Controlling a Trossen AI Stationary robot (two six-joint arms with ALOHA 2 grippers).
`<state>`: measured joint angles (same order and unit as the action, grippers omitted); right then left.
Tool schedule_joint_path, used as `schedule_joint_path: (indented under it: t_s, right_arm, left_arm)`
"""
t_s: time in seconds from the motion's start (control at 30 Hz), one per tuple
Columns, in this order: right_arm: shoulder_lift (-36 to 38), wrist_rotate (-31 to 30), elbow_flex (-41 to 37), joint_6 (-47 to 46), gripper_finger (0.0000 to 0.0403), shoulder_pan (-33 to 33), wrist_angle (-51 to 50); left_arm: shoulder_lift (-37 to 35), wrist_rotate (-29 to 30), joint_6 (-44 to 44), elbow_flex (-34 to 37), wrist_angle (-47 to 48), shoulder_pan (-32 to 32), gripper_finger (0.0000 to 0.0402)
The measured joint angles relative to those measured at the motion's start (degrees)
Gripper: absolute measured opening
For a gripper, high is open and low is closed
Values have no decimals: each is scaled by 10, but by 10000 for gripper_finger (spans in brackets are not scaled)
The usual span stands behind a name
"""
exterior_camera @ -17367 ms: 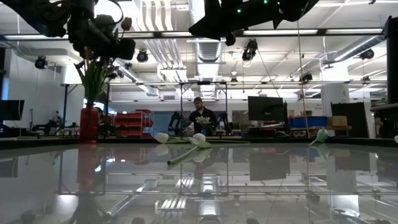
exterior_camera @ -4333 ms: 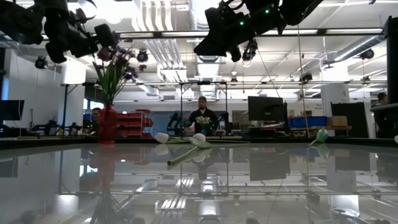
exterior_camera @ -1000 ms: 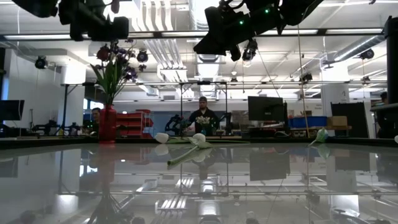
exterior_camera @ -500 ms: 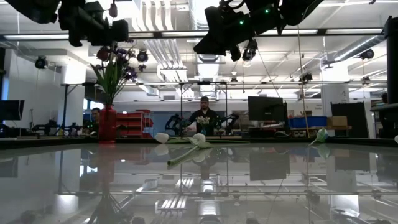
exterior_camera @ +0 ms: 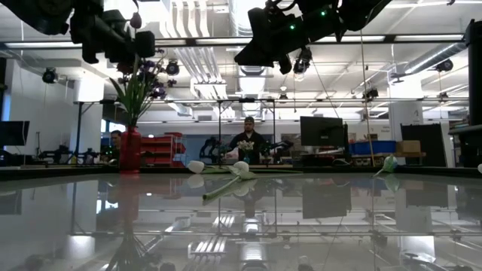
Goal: Sort flowers into vase by color
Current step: Put the red flower into the red vase
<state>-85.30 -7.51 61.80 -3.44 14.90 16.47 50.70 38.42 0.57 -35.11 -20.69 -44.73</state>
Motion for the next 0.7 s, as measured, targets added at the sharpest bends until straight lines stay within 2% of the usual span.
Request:
schedule_joint_path:
  t_s: [0.7]
  right_arm:
    - [0,0,0,-3,63,0,0]
  left_arm:
    - [1,21,37,22,21,0,0]
